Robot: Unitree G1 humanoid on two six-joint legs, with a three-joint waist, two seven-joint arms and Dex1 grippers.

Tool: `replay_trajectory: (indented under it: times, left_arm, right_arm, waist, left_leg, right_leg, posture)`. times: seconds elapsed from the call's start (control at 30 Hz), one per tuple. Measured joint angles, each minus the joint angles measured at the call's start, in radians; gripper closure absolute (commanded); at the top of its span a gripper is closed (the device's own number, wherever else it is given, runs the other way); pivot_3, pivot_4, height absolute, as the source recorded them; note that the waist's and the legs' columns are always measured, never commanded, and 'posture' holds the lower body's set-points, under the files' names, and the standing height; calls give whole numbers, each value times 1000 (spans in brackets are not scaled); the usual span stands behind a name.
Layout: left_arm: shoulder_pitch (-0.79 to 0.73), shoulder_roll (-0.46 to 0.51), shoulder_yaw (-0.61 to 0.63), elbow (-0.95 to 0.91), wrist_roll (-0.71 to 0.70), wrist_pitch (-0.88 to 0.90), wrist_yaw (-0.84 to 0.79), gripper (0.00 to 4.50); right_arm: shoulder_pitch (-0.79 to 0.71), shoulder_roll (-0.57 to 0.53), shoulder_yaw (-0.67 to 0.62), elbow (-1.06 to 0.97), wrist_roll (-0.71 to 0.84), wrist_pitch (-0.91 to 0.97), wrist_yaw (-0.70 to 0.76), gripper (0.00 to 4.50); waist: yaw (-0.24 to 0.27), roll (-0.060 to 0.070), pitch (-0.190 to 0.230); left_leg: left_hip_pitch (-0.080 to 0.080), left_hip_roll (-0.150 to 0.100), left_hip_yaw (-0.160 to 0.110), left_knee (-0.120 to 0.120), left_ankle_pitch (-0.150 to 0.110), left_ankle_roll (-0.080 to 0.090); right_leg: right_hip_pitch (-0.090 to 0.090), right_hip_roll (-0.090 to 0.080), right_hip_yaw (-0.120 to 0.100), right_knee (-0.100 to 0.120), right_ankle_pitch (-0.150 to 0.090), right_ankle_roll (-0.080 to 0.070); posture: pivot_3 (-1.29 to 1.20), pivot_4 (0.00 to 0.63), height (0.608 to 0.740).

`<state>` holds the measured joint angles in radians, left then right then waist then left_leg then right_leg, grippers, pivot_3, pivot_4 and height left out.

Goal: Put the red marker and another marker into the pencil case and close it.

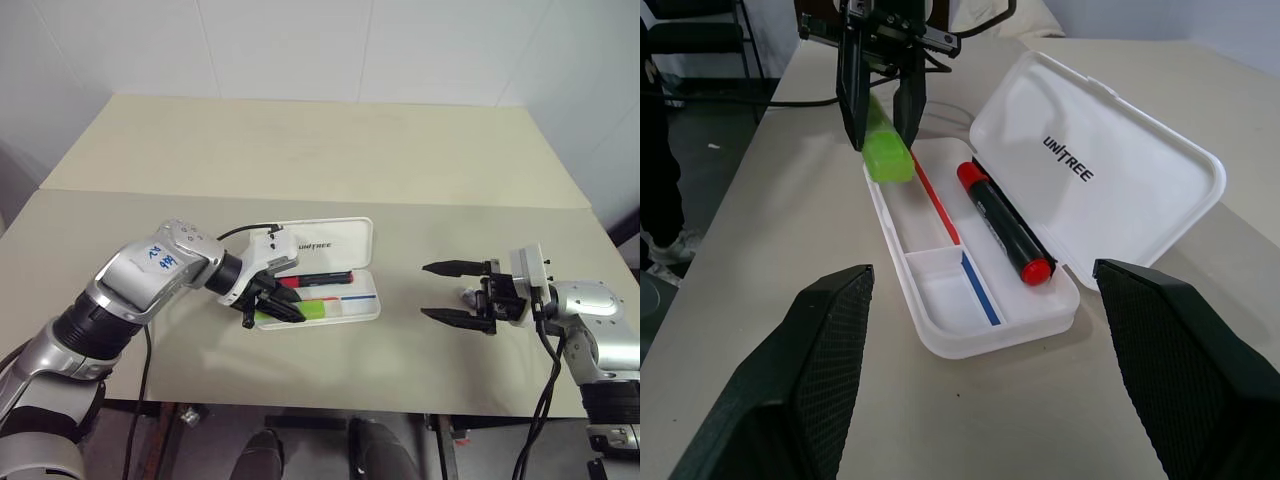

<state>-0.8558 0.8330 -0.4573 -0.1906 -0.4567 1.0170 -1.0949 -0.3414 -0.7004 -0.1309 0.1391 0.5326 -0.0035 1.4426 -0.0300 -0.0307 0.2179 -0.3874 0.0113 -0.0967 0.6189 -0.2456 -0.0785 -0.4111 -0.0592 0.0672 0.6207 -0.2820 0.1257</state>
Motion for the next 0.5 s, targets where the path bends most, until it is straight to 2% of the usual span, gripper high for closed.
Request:
replay_trajectory:
  times: [0.5]
  left_arm:
    - [-53, -104, -28, 126, 112, -55, -22, 3416]
  right_arm:
    - [40, 4, 3, -23, -15, 1, -61, 0]
  waist:
    - [-1, 0, 0]
  left_leg:
    - [0, 0, 0, 3, 0, 0]
  right_leg:
    - [1, 0, 1, 2, 0, 0]
  posture:
    - [0, 150, 740]
